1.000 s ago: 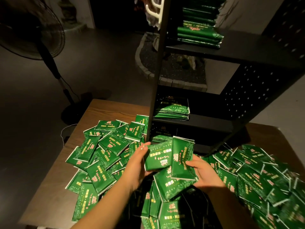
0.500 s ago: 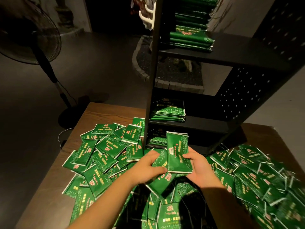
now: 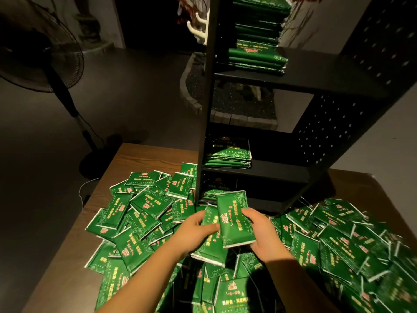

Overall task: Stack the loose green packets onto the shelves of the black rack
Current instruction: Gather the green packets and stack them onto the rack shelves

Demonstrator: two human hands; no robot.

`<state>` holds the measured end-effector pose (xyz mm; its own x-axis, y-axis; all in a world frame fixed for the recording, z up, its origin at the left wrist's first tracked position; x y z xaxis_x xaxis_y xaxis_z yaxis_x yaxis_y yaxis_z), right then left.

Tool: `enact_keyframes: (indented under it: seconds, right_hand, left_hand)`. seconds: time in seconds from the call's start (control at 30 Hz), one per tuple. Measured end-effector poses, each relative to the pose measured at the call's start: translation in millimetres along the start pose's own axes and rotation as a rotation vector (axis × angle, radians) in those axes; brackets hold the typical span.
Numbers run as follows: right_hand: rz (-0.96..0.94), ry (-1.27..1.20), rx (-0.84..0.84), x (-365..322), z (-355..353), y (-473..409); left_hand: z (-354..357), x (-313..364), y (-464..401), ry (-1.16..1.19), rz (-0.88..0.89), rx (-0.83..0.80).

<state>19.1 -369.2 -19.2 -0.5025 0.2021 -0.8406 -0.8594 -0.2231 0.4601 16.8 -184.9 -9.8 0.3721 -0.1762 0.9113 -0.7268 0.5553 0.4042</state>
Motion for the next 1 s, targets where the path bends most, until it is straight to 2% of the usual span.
enact_keyframes:
  seconds: [0.1, 0.13, 0.2, 0.23, 0.33, 0.47, 0.6, 0.73, 0.87, 1.0]
  right_hand:
    - [0.022, 0.116, -0.046, 3, 12, 6]
    - [0.025, 0.200, -0.064, -2, 20, 12]
    - [0.060, 0.131, -0.083, -6, 36, 18]
    - [0.074, 0.081, -0.088, -4, 38, 18]
    - [0.038, 0.269, -0.071, -6, 46, 14]
    - [0.012, 0.321, -0.123, -14, 51, 19]
    - [0.001, 0.234, -0.147, -22, 54, 28]
    - [-0.119, 0.004, -0.078, -23, 53, 29]
    - [-0.184, -0.099, -0.078, -26, 59, 33]
    - [-0.296, -0.017, -0.004, -54, 65, 39]
  left_hand:
    - [2, -4, 1, 0.093, -0.054, 0.222]
    - [4, -6, -1, 0.109, -0.062, 0.254]
    - [12, -3, -1, 0.108, -0.061, 0.295]
    - [15, -4, -1, 0.160, -0.066, 0.303]
    - [23, -12, -6, 0.354, -0.038, 0.234]
    - [28, -7, -2, 0.379, -0.005, 0.296]
    - [28, -1, 4, 0.471, 0.073, 0.351]
    - [28, 8, 2, 0.869, 0.175, 0.395]
    - [30, 23, -3, 1.111, 0.201, 0.397]
    - [34, 47, -1, 1.107, 0.339, 0.363]
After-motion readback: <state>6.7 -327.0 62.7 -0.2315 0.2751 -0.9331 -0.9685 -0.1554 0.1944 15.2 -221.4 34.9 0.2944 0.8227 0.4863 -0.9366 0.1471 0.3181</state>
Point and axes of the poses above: each hand's wrist, its own y-axis away from the middle knuckle, its own z-axis out of the palm, x = y × z, the point moved 3 cm from there along -y, towards the middle knuckle, and after that the axes turned 14 degrees about -x, right-handed, at the moved point
